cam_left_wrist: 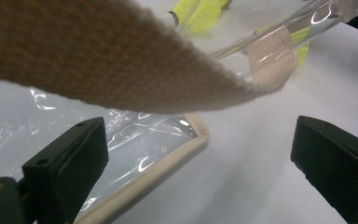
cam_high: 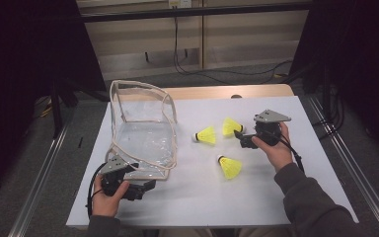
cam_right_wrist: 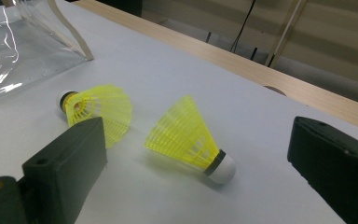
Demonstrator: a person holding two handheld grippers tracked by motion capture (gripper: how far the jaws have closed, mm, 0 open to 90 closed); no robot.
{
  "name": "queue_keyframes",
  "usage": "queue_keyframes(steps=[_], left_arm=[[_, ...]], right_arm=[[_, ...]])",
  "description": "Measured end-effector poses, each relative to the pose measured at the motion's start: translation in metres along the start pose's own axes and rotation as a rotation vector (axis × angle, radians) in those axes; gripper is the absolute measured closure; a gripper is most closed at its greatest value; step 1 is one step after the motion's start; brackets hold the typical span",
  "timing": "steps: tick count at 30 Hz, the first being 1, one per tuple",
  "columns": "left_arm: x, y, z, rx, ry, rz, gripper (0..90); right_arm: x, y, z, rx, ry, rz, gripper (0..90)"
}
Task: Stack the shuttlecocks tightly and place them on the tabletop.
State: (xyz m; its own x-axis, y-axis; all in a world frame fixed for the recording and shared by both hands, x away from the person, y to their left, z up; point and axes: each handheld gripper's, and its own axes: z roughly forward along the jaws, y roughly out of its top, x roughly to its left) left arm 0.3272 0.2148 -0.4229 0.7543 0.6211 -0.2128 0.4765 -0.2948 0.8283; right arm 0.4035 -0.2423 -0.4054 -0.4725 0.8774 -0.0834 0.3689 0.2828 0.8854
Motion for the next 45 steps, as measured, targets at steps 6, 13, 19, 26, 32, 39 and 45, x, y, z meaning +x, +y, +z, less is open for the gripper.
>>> queue_keyframes(steps=[6,13,19,26,32,39,45], left_arm=[[0.000,0.000,0.000,0.002,-0.002,0.003,4.0],[-0.001,0.000,0.000,0.002,-0.003,0.002,4.0],[-0.001,0.001,0.000,0.001,-0.003,0.003,4.0],[-0.001,0.001,0.001,0.000,-0.006,0.001,4.0],[-0.001,0.001,0.000,-0.001,-0.005,0.001,4.0],[-0.001,0.000,0.001,0.003,-0.007,0.000,4.0],[-0.001,0.000,0.001,0.003,-0.008,0.000,4.0]], right_arm=[[0.000,0.002,0.006,0.002,-0.009,-0.005,4.0],[-0.001,0.007,0.011,0.008,-0.008,0.001,4.0],[-0.004,0.008,0.016,0.015,-0.022,-0.003,4.0],[-0.003,0.011,0.021,0.023,-0.022,-0.008,4.0],[-0.002,0.014,0.028,0.030,-0.023,-0.009,4.0],[-0.001,0.013,0.035,0.046,-0.014,-0.003,4.2],[-0.002,0.016,0.039,0.055,-0.020,-0.020,5.0]])
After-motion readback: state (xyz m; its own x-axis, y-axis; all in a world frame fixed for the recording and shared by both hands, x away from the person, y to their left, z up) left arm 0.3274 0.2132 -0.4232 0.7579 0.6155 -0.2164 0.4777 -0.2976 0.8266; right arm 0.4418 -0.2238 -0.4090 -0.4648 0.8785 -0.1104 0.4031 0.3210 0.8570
